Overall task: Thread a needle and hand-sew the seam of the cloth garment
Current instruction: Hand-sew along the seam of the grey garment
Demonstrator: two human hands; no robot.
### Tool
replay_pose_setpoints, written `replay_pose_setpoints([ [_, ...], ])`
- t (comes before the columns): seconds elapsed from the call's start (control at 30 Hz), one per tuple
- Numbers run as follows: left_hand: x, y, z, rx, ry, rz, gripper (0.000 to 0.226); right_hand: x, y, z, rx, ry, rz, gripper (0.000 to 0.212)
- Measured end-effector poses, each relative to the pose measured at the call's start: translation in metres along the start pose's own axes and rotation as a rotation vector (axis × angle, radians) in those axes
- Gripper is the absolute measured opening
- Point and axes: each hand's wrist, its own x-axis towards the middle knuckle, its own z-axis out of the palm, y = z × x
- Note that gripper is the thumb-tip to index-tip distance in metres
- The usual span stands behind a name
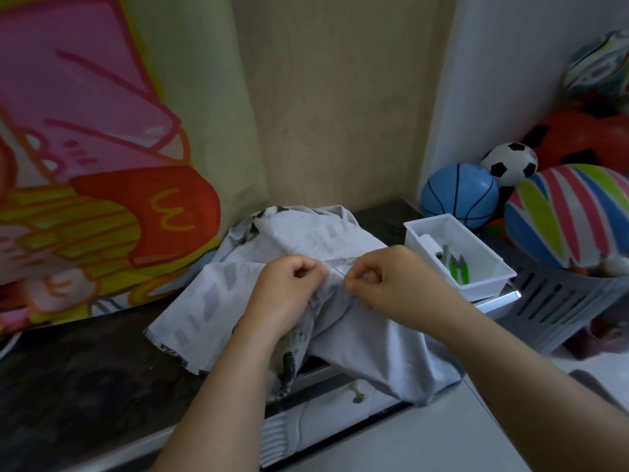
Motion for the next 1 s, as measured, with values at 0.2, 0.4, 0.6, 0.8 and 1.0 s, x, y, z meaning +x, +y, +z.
replay_pose_setpoints([
  [0.2, 0.0008, -0.0004, -0.0013, -0.03, 0.002, 0.013, 0.012, 0.0003, 0.001, -0.001, -0.034, -0.03, -0.004, 0.014],
  [0.4, 0.0017, -0.0019, -0.0016, -0.03, -0.002, 0.021, 0.014, 0.0018, 0.0009, 0.0004, -0.061, -0.038, -0.017, 0.018],
  [0.6, 0.0005, -0.0005, -0.0003, -0.004, 0.027, 0.042, 0.016, 0.0041, 0.0036, 0.0038, -0.057, -0.017, -0.008, 0.021],
  [0.8, 0.001, -0.0017, 0.0013, 0.043, 0.08, 0.08, 0.017, 0.0039, 0.003, 0.0044, -0.051, 0.002, -0.021, 0.015],
  [1.0, 0.0017, -0.0024, 0.0014, 0.04, 0.086, 0.079, 0.017, 0.004, 0.0026, 0.0028, -0.051, 0.014, -0.023, 0.013],
])
